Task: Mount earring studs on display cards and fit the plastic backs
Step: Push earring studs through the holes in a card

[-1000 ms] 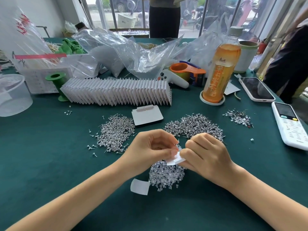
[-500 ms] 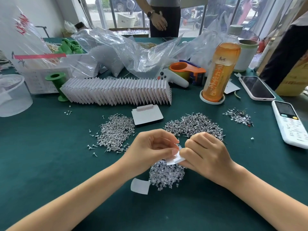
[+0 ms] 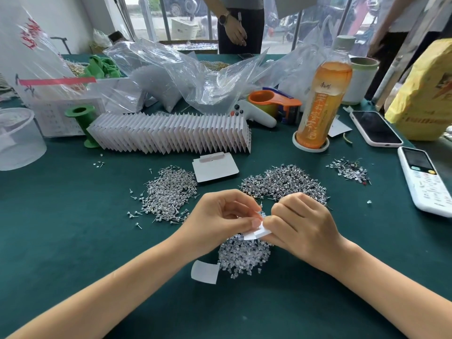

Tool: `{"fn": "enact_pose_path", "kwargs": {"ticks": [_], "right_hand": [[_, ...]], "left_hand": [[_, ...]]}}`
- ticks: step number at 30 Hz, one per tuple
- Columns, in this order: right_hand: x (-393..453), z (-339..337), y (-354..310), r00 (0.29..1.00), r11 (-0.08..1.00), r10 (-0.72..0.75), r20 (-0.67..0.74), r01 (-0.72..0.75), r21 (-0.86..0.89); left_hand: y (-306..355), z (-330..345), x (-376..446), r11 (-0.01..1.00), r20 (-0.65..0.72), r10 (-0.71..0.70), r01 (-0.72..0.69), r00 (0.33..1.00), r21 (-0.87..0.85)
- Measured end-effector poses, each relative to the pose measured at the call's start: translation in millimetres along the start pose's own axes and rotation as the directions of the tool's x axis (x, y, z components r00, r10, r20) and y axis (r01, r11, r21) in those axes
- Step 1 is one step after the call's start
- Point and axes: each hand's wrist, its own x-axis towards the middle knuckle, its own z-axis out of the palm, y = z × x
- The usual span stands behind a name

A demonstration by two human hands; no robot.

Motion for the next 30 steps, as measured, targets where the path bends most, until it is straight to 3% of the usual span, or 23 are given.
{"fn": "enact_pose_path", "kwargs": {"ticks": [21,30], "right_hand": [[1.8,-3.6,-0.6,0.999,0.996,0.041,0.024,-0.039,-0.074],[-1.4,0.8,0.2,0.999,0.999,0.043,-0.022,-0.043,-0.015]], "left_hand": [[-1.7,3.1,0.1,0.999,-0.014,-0.031,0.031,0.999,-0.036],[-1.9,-2.6,1.7,0.998,-0.034,-0.022,0.02,0.999,-0.056]]}}
